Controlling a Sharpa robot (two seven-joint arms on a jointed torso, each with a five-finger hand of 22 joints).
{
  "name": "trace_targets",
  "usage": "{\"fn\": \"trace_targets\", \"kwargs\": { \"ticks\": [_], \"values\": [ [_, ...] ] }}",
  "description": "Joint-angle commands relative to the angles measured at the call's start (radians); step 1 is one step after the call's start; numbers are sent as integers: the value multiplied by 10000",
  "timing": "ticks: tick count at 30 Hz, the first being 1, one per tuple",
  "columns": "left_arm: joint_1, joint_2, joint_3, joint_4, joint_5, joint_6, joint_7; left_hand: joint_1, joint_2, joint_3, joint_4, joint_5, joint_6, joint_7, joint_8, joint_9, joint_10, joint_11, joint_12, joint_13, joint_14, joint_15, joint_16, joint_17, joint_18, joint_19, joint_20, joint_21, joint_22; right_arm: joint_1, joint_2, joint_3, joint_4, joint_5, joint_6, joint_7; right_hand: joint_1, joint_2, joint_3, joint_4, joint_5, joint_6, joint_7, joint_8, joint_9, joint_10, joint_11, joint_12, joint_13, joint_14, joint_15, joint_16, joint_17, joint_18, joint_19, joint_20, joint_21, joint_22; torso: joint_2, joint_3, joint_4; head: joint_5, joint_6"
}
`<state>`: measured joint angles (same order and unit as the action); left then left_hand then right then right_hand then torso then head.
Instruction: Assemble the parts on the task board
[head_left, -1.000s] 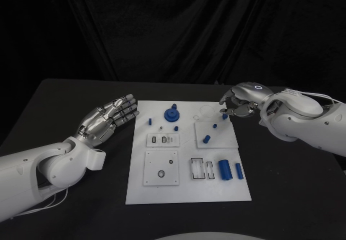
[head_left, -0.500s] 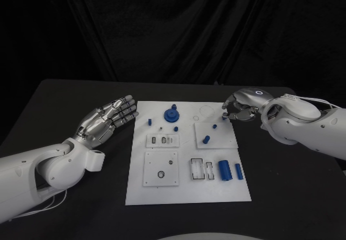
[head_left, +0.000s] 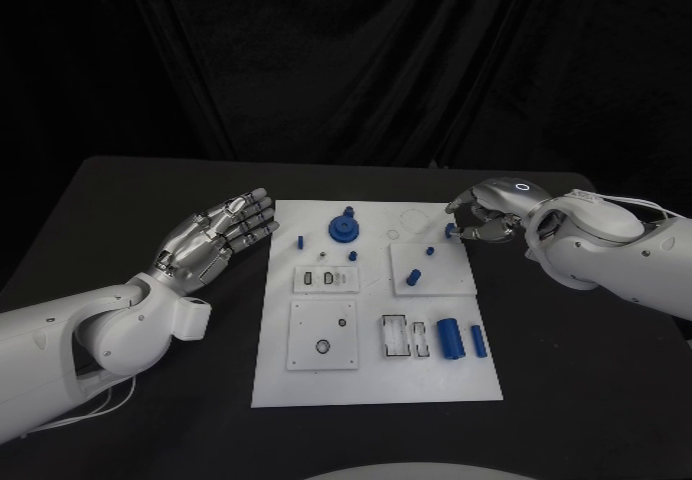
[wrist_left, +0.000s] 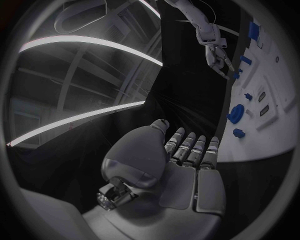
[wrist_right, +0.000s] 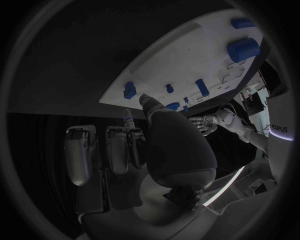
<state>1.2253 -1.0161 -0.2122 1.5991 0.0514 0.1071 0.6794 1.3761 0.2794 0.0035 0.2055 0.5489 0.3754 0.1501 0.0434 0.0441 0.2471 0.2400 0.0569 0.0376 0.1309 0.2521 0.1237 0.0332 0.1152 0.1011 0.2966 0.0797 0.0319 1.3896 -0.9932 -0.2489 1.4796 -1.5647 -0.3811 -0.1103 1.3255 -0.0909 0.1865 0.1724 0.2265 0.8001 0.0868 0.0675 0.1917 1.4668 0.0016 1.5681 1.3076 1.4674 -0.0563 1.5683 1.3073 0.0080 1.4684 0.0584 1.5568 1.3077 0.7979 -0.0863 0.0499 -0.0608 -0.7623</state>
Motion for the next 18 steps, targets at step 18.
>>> {"fn": "trace_targets", "kwargs": {
  "ticks": [18],
  "values": [
    [-28,33,7,-24,-4,222,1224,-44,-67,56,3,65,6,260,39,5,40,8,53,12,79,9,33,12,-88,66,-14,47,13,-142,68,5,-126,-16,287,-360,350,-27,-57,14,-142,181,63,150,-41,1040,-12,27,2632,1034,-39,25,2635,3,838,-65,-101,2481,-4,-9,-4,7,-20]
  ]
}}
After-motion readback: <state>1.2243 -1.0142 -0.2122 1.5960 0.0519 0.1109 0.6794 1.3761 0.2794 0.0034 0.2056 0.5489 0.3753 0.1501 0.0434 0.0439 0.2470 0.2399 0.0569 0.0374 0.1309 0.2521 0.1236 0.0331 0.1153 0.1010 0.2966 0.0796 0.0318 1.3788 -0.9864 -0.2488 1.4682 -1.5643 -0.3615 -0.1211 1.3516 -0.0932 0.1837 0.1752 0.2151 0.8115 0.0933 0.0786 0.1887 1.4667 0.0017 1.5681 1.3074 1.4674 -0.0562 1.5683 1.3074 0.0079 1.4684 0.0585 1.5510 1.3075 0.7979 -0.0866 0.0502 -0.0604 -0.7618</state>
